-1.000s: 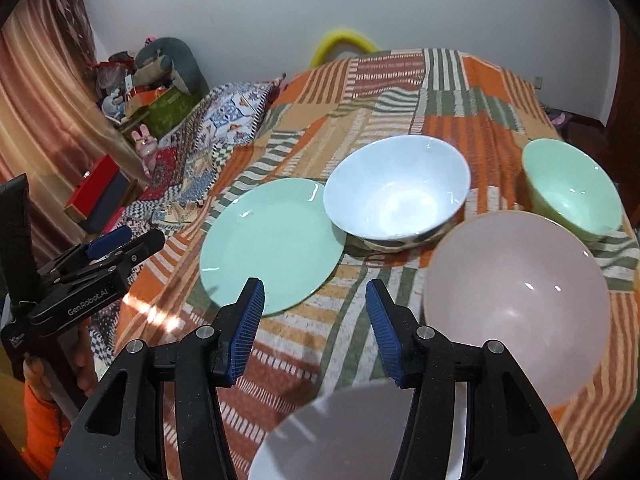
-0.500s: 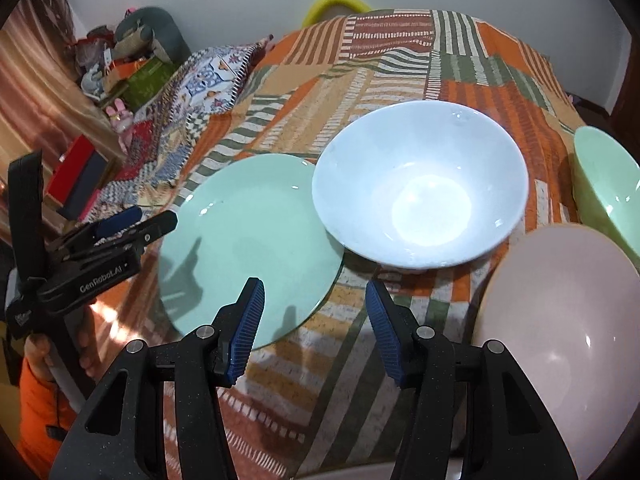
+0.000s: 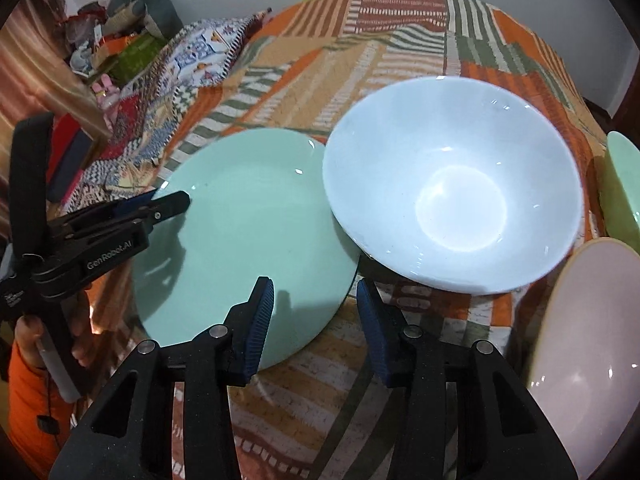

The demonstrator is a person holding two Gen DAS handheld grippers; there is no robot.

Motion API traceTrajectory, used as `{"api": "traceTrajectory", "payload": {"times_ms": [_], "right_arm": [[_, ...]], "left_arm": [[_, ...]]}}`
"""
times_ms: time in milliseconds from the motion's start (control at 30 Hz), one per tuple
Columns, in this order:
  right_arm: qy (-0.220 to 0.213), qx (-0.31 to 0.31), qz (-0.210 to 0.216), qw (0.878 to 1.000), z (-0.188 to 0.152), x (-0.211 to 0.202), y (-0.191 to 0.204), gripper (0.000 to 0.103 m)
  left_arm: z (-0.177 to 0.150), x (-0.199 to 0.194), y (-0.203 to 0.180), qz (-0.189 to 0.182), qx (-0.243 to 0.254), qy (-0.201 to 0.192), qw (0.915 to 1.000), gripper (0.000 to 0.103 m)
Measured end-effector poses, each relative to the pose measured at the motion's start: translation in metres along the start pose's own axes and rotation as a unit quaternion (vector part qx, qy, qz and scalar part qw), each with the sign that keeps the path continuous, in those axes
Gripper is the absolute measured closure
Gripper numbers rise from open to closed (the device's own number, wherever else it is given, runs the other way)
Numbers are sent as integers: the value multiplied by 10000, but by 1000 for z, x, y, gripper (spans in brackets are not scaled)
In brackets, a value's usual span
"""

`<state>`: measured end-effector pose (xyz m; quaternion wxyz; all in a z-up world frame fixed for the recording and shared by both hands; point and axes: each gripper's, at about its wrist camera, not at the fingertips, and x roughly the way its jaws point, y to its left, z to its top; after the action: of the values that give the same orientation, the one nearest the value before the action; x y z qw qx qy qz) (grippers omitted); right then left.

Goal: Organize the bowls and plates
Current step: 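Move both grippers to the mint green plate rim and close them on it, then lift the mint green plate off the bedspread with both grippers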

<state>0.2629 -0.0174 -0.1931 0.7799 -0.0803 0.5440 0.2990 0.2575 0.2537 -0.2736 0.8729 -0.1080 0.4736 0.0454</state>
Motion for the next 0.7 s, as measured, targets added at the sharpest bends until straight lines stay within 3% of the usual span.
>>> {"api": "traceTrajectory", "payload": {"times_ms": [233,533,700], "right_arm": [[179,-54,-49,9998,4,8,-3,72],[253,-152,75,9995,-5,4,1,72],[280,-147,78,9995,-5,8,-1,79]], "left_arm": [[-5,-4,-1,-78,59,24,9999,74],[-41,-29,-2,-205,192,134,9995,74],[-50,-33,-2,-228,251,102,9994,74]]}}
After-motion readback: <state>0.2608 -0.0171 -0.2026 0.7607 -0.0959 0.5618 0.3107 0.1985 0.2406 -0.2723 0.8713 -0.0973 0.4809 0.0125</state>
